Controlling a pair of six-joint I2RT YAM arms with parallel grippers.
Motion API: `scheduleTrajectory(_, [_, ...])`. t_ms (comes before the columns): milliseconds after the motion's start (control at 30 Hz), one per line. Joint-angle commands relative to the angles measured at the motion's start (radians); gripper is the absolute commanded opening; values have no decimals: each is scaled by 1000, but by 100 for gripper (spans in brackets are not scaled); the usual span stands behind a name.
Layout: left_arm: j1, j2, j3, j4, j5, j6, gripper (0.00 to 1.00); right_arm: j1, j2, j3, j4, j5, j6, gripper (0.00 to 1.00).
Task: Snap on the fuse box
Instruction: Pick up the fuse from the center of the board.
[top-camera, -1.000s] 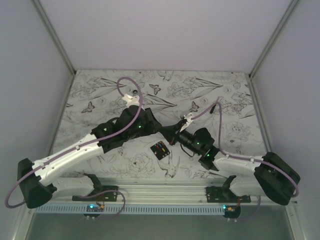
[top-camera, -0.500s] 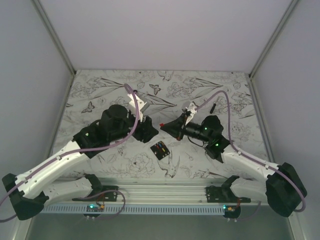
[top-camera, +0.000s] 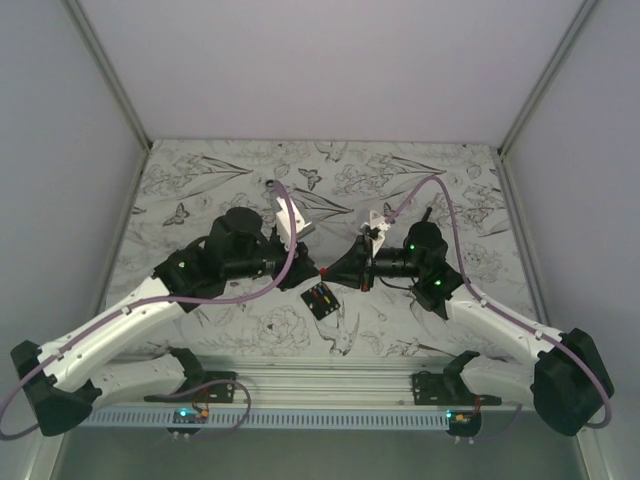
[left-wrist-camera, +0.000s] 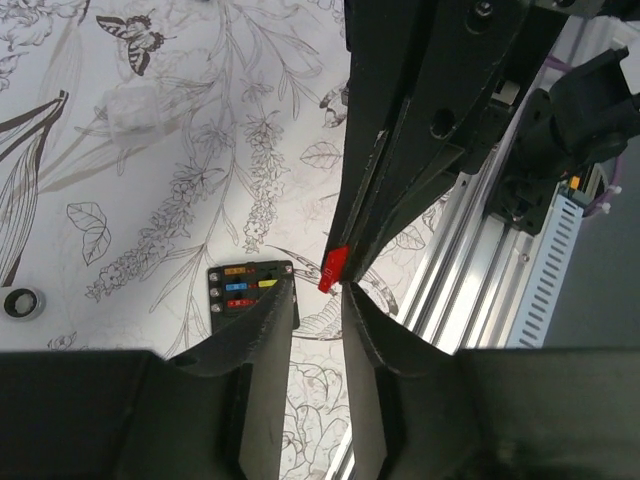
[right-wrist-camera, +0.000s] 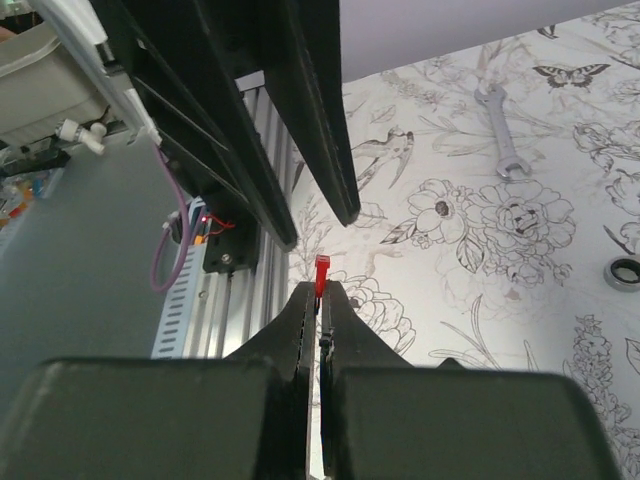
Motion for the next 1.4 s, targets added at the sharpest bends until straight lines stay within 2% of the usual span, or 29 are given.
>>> scheduleTrajectory(0, [6,18,27,20,61,39,28,-8,0,41,-5,-69,-9,0])
scheduleTrajectory(300, [6,40,25,27,131,44,26,-7,1,41,13,-93,-4,0])
scheduleTrajectory(533, [6,43,21,27,178,54,21,-8,2,43,20,-107,-7,0])
scheduleTrajectory(667, [5,49,21,29,205,61,16,-7,2,44,28,-126,-7,0])
scheduleTrajectory(833, [6,55,21,29,223,64,1,-7,5,43,23,-128,-11,0])
scheduleTrajectory(967, [6,52,14,29,220,64,0,-7,6,41,20,-125,-11,0])
scheduleTrajectory(1133, [6,45,-6,32,117,28,0,-11,3,41,-49,-40,-27,14])
scheduleTrajectory(1233, [6,39,-27,32,-13,-22,0,-30,15,38,-113,56,-14,28])
scheduleTrajectory(1367, [12,38,-65,27,-177,-108,0,-47,45,25,-192,165,11,31])
